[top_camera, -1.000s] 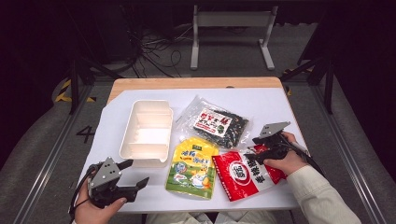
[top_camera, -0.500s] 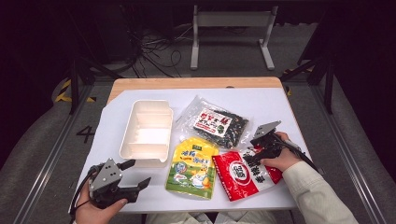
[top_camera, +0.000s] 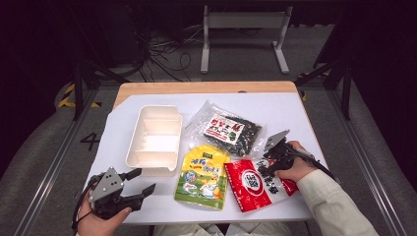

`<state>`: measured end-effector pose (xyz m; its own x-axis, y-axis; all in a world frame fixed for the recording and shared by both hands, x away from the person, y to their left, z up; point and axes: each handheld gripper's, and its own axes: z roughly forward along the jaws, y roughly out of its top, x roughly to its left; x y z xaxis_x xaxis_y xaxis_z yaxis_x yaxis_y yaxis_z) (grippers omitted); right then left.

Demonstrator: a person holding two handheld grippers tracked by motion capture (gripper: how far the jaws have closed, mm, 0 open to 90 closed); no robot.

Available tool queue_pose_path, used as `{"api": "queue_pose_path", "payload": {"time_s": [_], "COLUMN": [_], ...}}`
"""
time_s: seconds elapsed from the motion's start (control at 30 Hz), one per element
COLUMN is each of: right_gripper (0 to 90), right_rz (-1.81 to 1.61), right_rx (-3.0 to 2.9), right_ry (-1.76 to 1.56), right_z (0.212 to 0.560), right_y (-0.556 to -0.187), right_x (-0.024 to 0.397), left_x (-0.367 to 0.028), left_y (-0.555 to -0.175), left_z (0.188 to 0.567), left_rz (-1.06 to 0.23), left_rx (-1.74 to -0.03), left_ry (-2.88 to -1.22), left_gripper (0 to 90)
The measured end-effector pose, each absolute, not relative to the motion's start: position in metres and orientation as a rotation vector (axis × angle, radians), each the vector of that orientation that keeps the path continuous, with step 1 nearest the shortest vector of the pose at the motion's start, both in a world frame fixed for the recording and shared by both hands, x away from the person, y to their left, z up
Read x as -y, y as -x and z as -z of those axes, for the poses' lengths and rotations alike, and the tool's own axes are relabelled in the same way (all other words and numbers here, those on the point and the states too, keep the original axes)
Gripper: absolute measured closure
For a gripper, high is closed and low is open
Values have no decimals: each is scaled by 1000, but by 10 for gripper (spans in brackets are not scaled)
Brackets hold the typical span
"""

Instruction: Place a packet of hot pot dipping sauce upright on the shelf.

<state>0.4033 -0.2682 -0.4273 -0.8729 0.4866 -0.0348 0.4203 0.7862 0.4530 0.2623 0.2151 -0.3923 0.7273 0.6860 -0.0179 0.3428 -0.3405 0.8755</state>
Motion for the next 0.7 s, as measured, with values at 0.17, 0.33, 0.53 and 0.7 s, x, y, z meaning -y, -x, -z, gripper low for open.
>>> {"api": "queue_pose_path", "payload": {"time_s": [0.17, 0.33, 0.53, 0.7], "right_gripper": [569, 721, 775, 794], "right_rz": [-638, -607, -590, -640], "right_rx": [-2838, -2829, -2819, -2816], "right_ry": [-733, -743, -744, -750], "right_z": [423, 417, 413, 405], "right_y": [-400, -395, -387, -375], "right_x": [269, 269, 267, 270], "left_x": [-215, -214, -211, -206], "left_y": [-262, -262, -264, -264], "left_z": [393, 392, 392, 393], "left_rz": [-438, -439, -442, -464], "left_rx": [-789, -783, -785, -787], "left_ry": [-1951, -1942, -1927, -1919], "left_gripper": [349, 349, 274, 222]}}
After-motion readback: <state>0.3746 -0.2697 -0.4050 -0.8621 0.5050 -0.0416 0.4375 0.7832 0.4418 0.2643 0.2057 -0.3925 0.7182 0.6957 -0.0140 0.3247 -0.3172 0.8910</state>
